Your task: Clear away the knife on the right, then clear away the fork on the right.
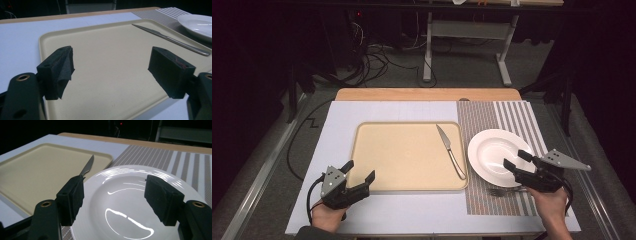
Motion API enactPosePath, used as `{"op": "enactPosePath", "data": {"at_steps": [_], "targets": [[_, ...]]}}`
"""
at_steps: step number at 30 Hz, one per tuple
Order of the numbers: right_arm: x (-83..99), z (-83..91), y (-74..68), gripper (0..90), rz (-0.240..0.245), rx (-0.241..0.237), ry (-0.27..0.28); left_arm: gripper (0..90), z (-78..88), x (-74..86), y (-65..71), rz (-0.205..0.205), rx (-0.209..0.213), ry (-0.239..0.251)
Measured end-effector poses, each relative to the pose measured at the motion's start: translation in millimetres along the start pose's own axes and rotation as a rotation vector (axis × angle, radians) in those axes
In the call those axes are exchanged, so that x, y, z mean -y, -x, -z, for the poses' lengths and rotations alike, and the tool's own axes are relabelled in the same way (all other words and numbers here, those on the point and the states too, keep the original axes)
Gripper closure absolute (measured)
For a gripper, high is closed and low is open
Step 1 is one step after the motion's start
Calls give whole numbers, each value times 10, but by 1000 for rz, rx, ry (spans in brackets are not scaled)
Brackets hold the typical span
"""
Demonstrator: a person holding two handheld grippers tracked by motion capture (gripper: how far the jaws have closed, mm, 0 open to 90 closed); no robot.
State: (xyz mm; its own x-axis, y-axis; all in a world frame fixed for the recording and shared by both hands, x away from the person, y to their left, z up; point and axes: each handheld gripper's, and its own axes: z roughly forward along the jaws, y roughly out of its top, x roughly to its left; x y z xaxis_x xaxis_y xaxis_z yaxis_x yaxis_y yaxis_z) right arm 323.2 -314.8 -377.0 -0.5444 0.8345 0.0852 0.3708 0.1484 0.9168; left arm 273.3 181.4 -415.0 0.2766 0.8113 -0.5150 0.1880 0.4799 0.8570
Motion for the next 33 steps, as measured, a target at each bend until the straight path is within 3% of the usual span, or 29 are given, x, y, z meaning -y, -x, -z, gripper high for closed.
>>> {"op": "enactPosePath", "data": {"at_steps": [3, 7, 14, 21, 26, 28, 30, 33], "targets": [[73, 71, 27, 322, 2, 26, 24, 215, -2, 10, 8, -3, 6, -8], [156, 112, 90, 319, -37, 42, 44, 215, -3, 17, 17, -10, 13, -10], [256, 209, 143, 311, -44, 66, 75, 215, -20, 31, 29, -23, 9, -19], [408, 385, 267, 307, -96, 95, 100, 215, -19, 27, 30, -16, 10, -20], [457, 419, 307, 301, -132, 102, 73, 215, -1, 10, 16, -10, 4, -4], [446, 434, 296, 300, -131, 111, 58, 216, 16, -11, 13, 13, 5, 0], [455, 421, 293, 300, -125, 126, 24, 216, 20, -9, 14, 9, 5, -2], [449, 392, 302, 301, -125, 110, -20, 216, 8, 4, 23, -2, 10, -9]]}}
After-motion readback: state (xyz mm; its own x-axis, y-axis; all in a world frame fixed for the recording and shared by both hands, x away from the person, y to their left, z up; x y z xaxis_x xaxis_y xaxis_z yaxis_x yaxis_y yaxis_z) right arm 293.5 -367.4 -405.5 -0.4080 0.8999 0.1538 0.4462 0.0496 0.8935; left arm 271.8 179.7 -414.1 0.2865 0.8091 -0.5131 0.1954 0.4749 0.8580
